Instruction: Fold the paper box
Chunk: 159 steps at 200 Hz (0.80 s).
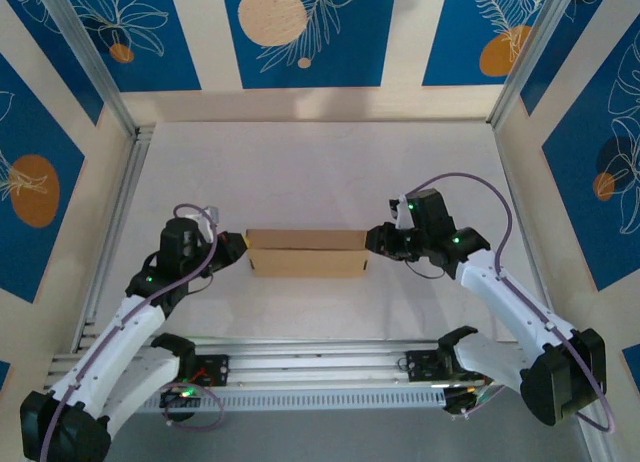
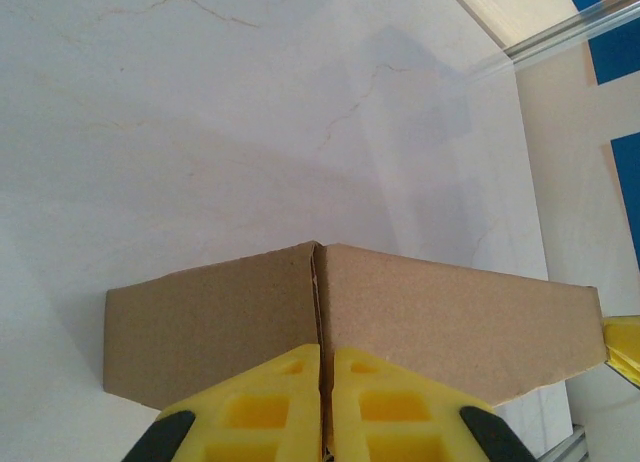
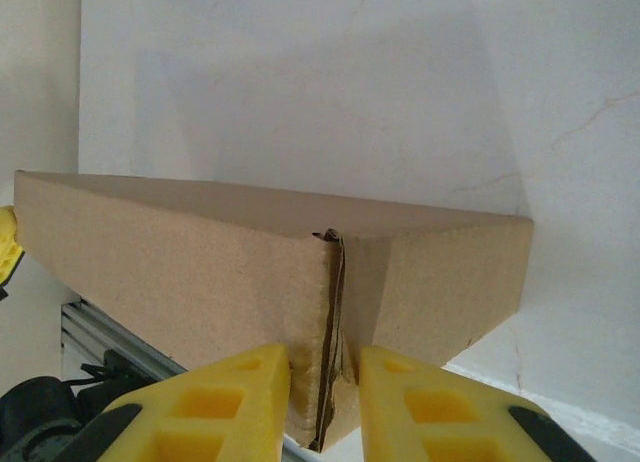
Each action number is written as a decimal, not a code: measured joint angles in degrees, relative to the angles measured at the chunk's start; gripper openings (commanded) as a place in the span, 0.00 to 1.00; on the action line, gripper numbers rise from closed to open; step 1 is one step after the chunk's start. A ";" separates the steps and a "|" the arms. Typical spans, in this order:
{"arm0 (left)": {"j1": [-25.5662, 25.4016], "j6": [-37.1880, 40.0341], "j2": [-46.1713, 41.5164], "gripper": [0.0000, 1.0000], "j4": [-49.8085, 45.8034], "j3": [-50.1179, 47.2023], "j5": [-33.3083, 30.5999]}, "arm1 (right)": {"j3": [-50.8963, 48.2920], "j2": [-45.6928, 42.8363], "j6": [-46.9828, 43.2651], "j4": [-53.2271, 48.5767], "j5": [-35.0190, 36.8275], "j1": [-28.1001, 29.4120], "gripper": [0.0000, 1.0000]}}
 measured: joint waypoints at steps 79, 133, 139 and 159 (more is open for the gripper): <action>0.46 -0.11 0.00 0.13 0.61 -0.17 -2.29 | 3.96 3.93 -2.25 -1.27 6.21 3.41 0.39; 0.44 -0.04 0.02 0.13 -0.79 0.50 -2.40 | 12.83 4.55 -5.75 -11.04 9.38 4.87 0.38; 0.44 -0.04 0.09 0.13 -0.90 0.59 -2.40 | 14.75 4.90 -6.19 -11.52 9.60 5.25 0.34; 0.44 -0.02 0.68 0.13 -1.14 1.05 -2.43 | 19.71 5.92 -7.26 -11.08 9.79 7.37 0.21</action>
